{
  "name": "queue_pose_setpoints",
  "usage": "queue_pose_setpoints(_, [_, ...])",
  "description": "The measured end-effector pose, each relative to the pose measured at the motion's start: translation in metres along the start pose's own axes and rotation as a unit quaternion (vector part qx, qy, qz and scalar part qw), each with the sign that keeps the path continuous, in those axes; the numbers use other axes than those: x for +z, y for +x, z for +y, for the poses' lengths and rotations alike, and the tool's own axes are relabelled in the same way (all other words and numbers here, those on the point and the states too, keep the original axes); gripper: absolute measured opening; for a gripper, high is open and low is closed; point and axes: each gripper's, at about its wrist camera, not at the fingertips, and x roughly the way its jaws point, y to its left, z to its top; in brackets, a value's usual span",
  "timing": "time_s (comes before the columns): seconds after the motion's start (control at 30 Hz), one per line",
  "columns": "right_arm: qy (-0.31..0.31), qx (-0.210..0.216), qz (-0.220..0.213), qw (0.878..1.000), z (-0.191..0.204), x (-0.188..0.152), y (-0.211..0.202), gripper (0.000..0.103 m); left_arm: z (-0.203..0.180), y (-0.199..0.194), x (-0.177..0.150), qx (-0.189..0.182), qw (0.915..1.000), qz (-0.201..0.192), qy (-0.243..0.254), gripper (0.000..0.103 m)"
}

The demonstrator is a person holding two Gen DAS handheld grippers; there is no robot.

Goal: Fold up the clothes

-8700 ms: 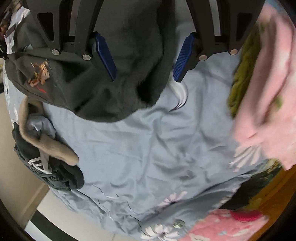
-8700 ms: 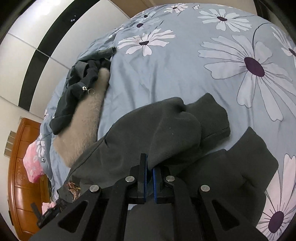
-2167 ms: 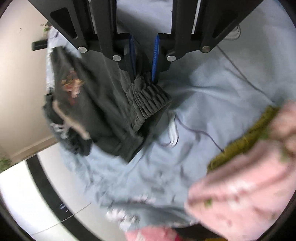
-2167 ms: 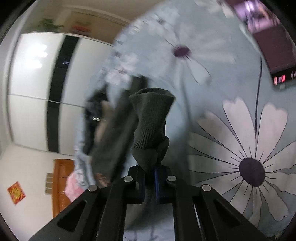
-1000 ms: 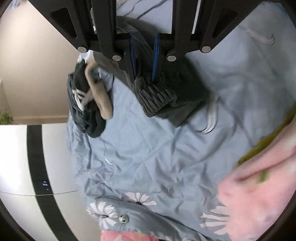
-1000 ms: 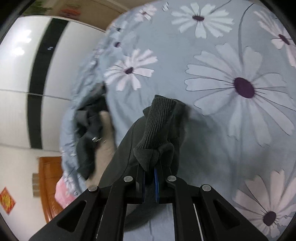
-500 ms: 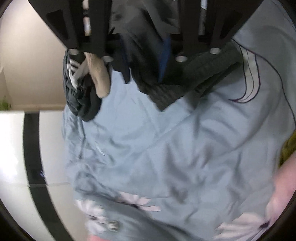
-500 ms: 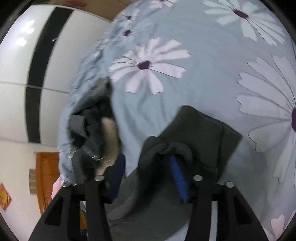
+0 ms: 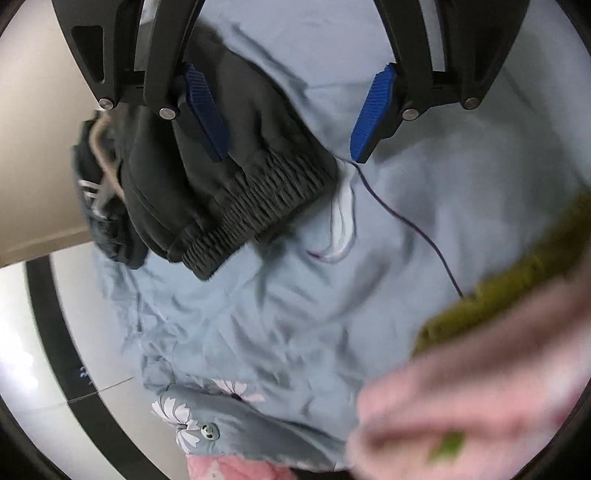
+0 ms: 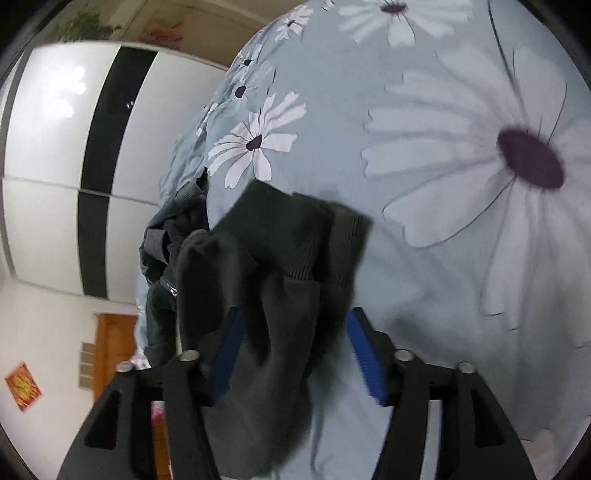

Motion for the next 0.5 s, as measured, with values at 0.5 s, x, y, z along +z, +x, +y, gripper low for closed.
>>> queue_pose_setpoints(0.5, [0.034,0.043,-0.033,0.998,-0.017,-0.004,0.044,0.068,0.003,0.040,-0.008,-0.049,0.9977,-0.045,-0.018,0.074])
